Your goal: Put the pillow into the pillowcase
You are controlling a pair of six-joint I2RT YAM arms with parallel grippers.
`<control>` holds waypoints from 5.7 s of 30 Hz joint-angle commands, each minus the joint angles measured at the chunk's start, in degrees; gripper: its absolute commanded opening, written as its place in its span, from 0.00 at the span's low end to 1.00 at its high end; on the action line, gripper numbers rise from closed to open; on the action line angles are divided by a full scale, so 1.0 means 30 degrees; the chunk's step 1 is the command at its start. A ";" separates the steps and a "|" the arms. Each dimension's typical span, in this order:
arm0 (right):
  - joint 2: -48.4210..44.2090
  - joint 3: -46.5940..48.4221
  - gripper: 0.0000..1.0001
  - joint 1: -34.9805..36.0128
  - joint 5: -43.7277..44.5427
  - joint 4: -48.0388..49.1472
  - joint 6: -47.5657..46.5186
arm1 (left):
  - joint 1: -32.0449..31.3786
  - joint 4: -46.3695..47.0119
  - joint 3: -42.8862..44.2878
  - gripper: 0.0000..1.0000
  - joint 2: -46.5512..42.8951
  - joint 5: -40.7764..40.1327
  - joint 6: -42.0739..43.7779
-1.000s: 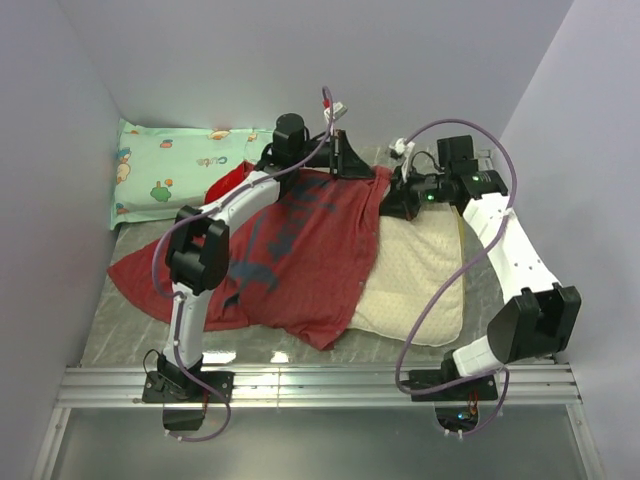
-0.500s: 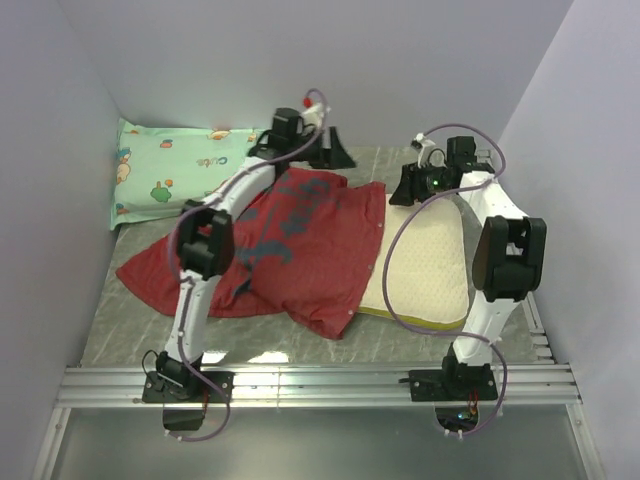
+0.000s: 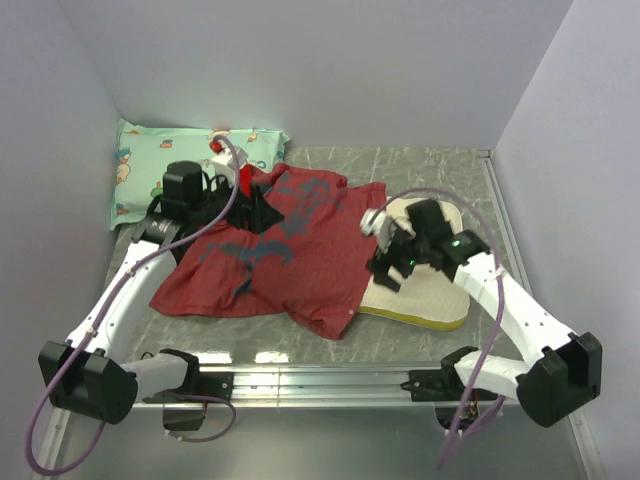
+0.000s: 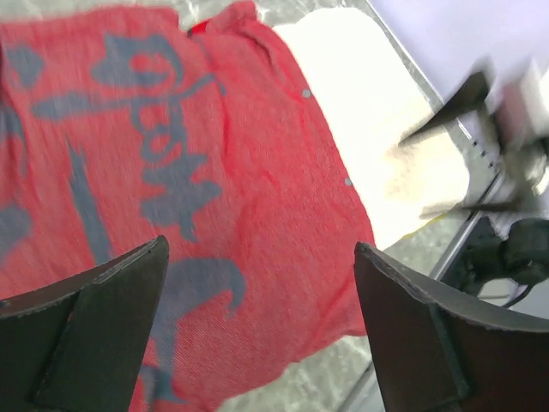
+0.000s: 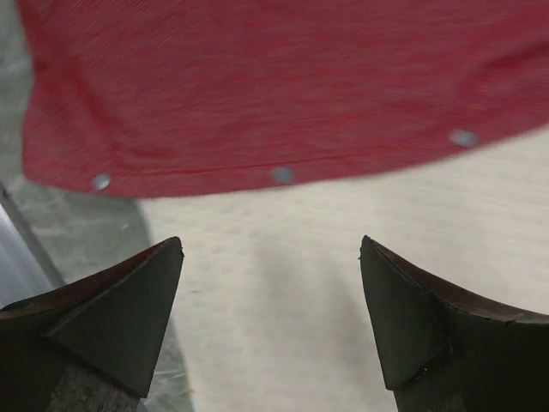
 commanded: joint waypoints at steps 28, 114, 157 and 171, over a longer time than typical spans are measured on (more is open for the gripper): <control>0.5570 0.8813 0.00 0.0983 -0.8439 0.1779 0.7883 | -0.1310 0.1163 -0.7970 0.89 -0.6966 -0.2757 0.7151; 0.6332 0.2291 0.00 -0.0370 -0.9206 2.1208 2.7809 | -1.6956 0.6852 0.0027 0.00 0.2050 0.1750 0.9613; 0.3899 0.2844 0.90 -0.6776 -0.3493 -0.5667 0.1956 | -0.8603 -0.0883 0.3244 0.69 0.5240 -0.9146 -0.0460; 0.8938 0.2758 0.91 -1.0654 -0.3694 -0.1028 0.7420 | -1.3352 -0.1761 1.0098 0.70 1.4734 -1.4479 -0.4653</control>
